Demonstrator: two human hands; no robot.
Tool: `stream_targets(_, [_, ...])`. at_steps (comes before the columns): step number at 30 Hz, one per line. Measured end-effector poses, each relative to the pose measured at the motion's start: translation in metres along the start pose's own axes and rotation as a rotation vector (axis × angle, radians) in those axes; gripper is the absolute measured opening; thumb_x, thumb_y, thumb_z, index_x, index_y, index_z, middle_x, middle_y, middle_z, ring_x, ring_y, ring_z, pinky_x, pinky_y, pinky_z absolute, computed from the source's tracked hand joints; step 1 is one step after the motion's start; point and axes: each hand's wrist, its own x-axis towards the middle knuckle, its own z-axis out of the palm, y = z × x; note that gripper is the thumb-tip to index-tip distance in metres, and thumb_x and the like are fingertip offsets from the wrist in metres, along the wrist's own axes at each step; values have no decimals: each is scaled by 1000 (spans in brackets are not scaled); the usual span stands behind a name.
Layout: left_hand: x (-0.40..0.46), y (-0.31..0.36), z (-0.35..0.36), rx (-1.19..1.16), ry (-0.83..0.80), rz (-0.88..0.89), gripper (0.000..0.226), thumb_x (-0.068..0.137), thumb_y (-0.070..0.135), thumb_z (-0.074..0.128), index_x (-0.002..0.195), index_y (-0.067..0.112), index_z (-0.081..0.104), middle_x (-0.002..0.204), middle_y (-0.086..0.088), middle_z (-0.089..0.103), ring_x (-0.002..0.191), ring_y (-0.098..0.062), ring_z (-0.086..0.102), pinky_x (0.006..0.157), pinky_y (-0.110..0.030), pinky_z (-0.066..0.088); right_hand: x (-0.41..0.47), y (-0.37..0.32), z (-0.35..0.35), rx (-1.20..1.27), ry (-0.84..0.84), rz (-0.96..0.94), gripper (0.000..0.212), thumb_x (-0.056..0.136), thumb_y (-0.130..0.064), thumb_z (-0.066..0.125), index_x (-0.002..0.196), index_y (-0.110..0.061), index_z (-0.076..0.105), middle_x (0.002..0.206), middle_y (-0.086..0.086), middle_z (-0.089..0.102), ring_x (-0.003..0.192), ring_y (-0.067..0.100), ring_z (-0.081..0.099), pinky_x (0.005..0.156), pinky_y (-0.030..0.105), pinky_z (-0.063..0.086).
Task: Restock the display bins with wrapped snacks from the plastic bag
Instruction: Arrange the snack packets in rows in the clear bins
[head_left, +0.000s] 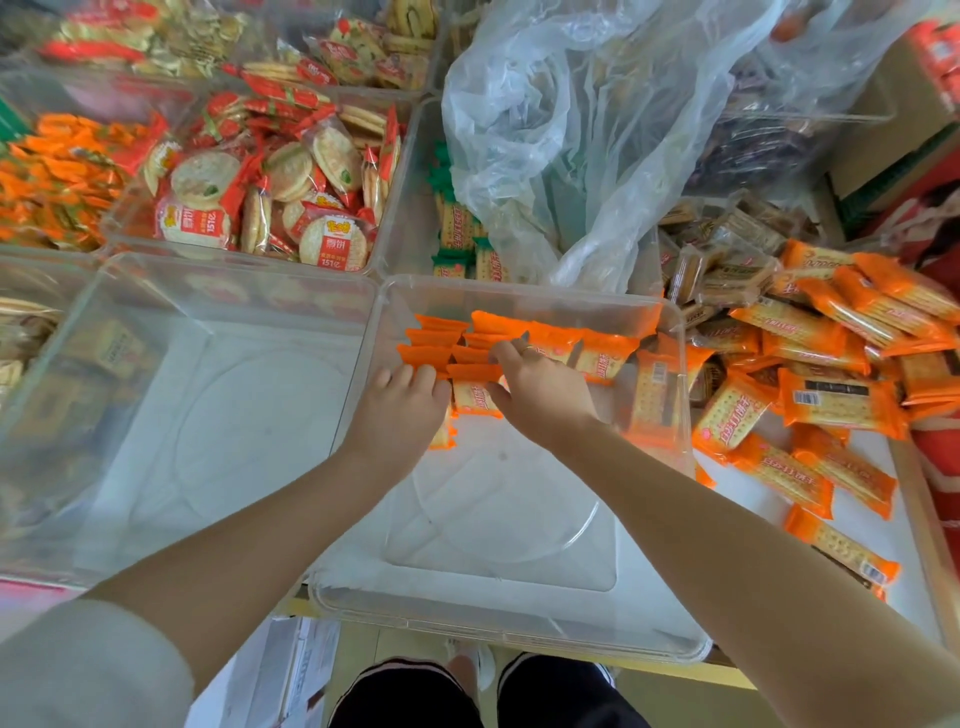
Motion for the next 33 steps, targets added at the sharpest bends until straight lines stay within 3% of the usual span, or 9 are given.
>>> stream_targets(7, [-3,7,11,-80,56,5,19,61,4,59,77,14,62,66,-2,52,58,-21,52,49,-28,39,-29,16,-16,80,145,121,24,95,-28,48,113,-14,52,109,3,60,88,30,62,63,38,52])
stream_targets(13, [4,27,-14,-343,59,-14,47,51,13,79,95,9,63,88,-8,60,75,-29,58,56,-33,46,-92,93,-49,167,529,396,13,90,-11,53,99,-6,60,96,12,61,78,30,55,55,32,40])
stream_targets(16, [24,53,-40,-513,96,106,39,58,11,77,94,5,65,95,-11,62,80,-31,60,60,-35,50,-123,153,-42,-109,320,546,29,86,-10,58,114,-4,57,117,18,54,106,40,49,83,47,43])
stream_targets(19, [50,87,-63,-624,109,173,25,73,14,63,95,4,64,97,-12,61,84,-31,60,64,-38,53,-145,202,-35,-271,37,560,56,83,-22,64,134,-9,44,138,16,42,125,38,39,101,49,34])
stream_targets(22, [76,123,-81,-712,113,163,30,79,22,45,96,5,63,96,-10,60,85,-29,59,65,-37,52,-154,240,-32,-327,32,503,64,79,-11,69,137,-8,43,141,19,42,127,40,41,101,52,36])
stream_targets(26, [114,169,-99,-802,148,85,25,80,21,50,95,7,63,94,-8,59,84,-26,58,82,-41,48,-148,266,-50,-339,69,424,52,79,2,62,128,-9,52,132,21,51,120,40,48,91,50,43])
stream_targets(28, [134,192,-111,-796,70,17,25,84,23,55,104,10,61,99,-6,58,92,-25,57,92,-51,43,-146,274,-69,-264,63,322,37,88,-8,55,125,-14,53,123,11,57,115,33,51,88,44,41])
stream_targets(30, [151,217,-116,-735,-166,-88,31,90,31,53,116,14,53,113,-3,53,107,-22,51,97,-48,35,-148,278,-91,-44,185,284,28,92,-14,52,121,-15,55,110,5,64,102,27,59,78,39,44])
stream_targets(33, [177,253,-99,-776,-400,-233,40,91,31,54,121,8,41,126,-11,43,116,-28,47,85,-37,40,-153,271,-126,608,301,427,23,94,-19,54,117,-19,51,99,-7,61,81,5,60,63,22,50])
